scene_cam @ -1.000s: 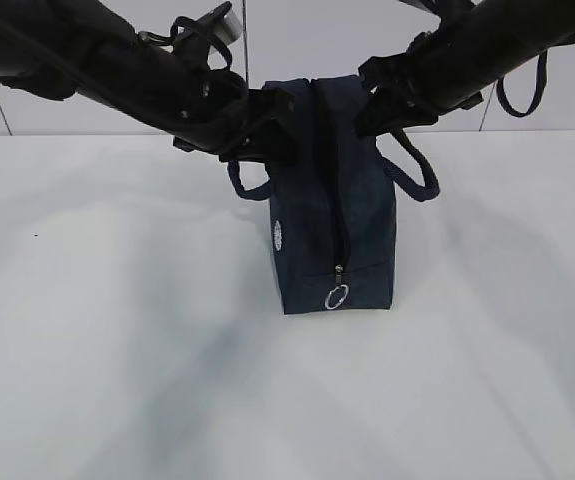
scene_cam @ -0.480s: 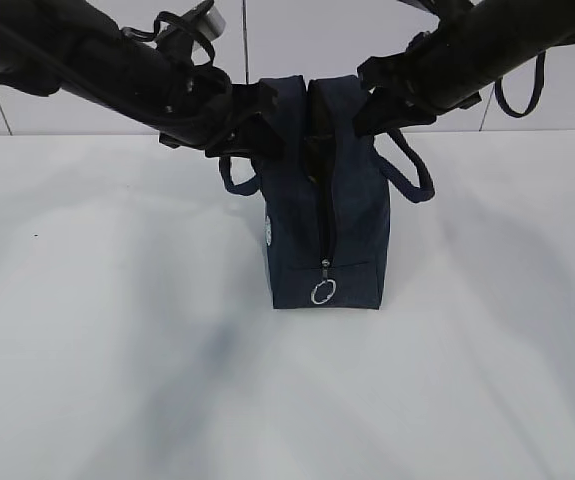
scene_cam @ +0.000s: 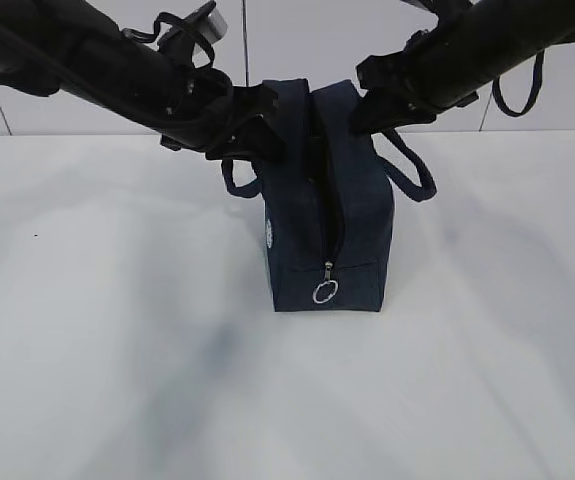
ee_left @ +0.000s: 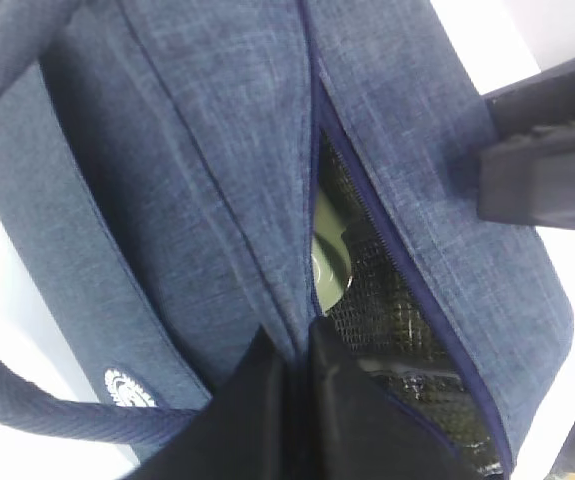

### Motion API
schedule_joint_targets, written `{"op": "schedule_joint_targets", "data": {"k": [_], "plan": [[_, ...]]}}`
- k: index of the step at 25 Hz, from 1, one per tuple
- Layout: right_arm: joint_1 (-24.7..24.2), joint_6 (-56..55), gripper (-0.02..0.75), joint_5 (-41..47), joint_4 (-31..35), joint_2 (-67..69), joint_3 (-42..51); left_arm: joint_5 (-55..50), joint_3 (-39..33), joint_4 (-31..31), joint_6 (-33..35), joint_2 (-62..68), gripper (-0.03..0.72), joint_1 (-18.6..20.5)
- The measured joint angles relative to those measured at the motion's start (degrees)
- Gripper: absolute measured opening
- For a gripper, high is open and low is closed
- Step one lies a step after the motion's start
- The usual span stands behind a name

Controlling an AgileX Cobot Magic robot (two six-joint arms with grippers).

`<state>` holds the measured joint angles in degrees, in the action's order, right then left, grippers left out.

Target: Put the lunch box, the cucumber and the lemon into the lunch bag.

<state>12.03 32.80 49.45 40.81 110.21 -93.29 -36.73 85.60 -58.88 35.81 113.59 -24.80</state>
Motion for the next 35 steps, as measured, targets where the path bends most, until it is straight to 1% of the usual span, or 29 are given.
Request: {"op": "schedule_joint_targets", "data": {"k": [4,7,10,16,18,20,24,26,30,35], "plan": [[0.00,0.35,0.210,0.00,0.86,0.00,0.00,-0.02,0.00,0.00,0.00,0.00,0.002,0.00],[0.00,0.54,0.263,0.14,0.91,0.00,0.00,-0.12,0.00,0.00,0.00,0.00,0.002,0.00],[0.00,0.54,0.278,0.14,-0.23,-0.37,0.00,-0.44,0.00,0.00,0.00,0.00,0.002,0.00],[0.00,0.69,0.279,1.63,-8.39,-3.19,-1.20,-0.88,0.00,0.00,0.00,0.00,0.002,0.00],[0.00,0.69,0.281,2.76,-9.84,-4.20,-1.84,-1.02,0.00,0.00,0.00,0.00,0.002,0.00],[0.00,0.58,0.302,4.19,-10.37,-5.08,-2.70,-1.02,0.00,0.00,0.07,0.00,0.002,0.00],[0.00,0.34,0.423,8.41,-10.74,-5.85,-4.86,-1.04,0.00,0.00,0.07,0.00,0.002,0.00],[0.00,0.34,0.463,12.13,-11.12,-5.85,-5.75,-1.14,0.00,0.00,0.07,0.00,0.002,0.00],[0.00,0.34,0.486,19.69,-14.91,-6.18,-7.38,-1.14,0.00,0.00,0.07,0.00,0.002,0.00],[0.00,-1.49,0.487,21.21,-21.77,-10.66,-7.80,-1.14,0.00,0.00,0.14,0.00,0.002,0.00]]}}
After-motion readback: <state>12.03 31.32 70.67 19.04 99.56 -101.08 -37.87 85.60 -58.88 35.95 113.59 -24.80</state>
